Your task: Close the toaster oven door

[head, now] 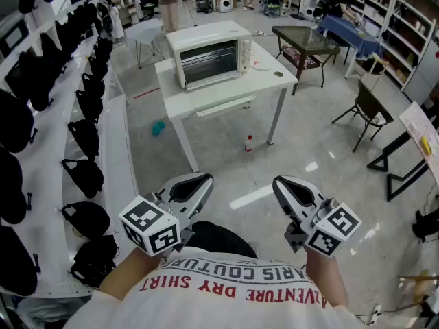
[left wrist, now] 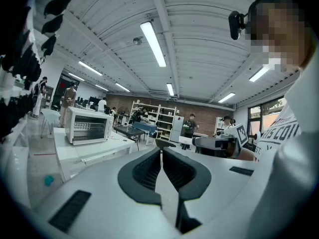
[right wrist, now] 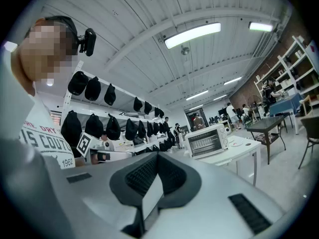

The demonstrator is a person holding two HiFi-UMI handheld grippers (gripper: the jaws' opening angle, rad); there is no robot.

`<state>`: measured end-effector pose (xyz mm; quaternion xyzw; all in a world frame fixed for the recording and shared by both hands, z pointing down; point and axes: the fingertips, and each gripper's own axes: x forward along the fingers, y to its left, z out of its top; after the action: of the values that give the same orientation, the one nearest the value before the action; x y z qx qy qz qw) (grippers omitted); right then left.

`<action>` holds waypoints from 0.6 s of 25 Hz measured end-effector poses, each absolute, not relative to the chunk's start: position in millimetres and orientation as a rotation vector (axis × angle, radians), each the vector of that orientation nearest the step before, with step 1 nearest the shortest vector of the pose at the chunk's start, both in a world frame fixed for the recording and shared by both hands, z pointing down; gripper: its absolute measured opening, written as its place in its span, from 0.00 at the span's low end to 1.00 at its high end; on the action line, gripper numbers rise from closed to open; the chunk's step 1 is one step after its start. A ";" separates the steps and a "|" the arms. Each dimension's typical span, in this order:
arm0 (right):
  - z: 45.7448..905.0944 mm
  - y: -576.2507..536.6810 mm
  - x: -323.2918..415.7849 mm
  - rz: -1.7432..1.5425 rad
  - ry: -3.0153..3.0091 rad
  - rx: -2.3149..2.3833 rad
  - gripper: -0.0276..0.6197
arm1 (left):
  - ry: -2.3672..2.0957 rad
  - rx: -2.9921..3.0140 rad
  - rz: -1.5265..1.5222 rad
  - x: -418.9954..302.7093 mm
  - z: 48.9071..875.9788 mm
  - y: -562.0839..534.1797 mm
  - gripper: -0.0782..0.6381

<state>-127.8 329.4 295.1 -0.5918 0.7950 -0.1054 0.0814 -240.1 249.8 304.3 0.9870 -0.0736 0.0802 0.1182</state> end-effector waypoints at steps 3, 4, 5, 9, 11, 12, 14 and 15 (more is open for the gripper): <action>299.3 332.9 -118.9 -0.326 2.353 -1.785 0.08 | -0.207 2.883 0.241 -235.8 306.8 252.8 0.16; 300.6 333.6 -117.1 -0.334 2.344 -1.780 0.08 | -0.202 2.883 0.240 -234.5 306.6 253.7 0.16; 301.5 334.1 -116.0 -0.344 2.336 -1.770 0.08 | -0.196 2.883 0.238 -233.3 306.5 254.5 0.16; 304.1 333.0 -114.5 -0.364 2.319 -1.755 0.08 | -0.182 2.880 0.241 -230.1 310.3 254.0 0.16; 306.0 331.5 -115.9 -0.369 2.328 -1.758 0.08 | -0.182 2.872 0.243 -229.9 313.2 252.8 0.16; 306.8 331.1 -116.4 -0.373 2.333 -1.759 0.08 | -0.181 2.868 0.243 -229.8 314.4 252.4 0.16; 306.1 329.9 -114.9 -0.373 2.340 -1.762 0.08 | -0.182 2.866 0.241 -228.0 315.0 251.1 0.16; 304.7 328.7 -113.0 -0.370 2.338 -1.765 0.08 | -0.184 2.867 0.239 -226.5 314.9 249.9 0.16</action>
<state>-113.0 328.7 304.7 -0.5952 0.7882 -0.1248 0.0945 -226.5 249.9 314.9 0.9862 -0.0631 0.0823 0.1292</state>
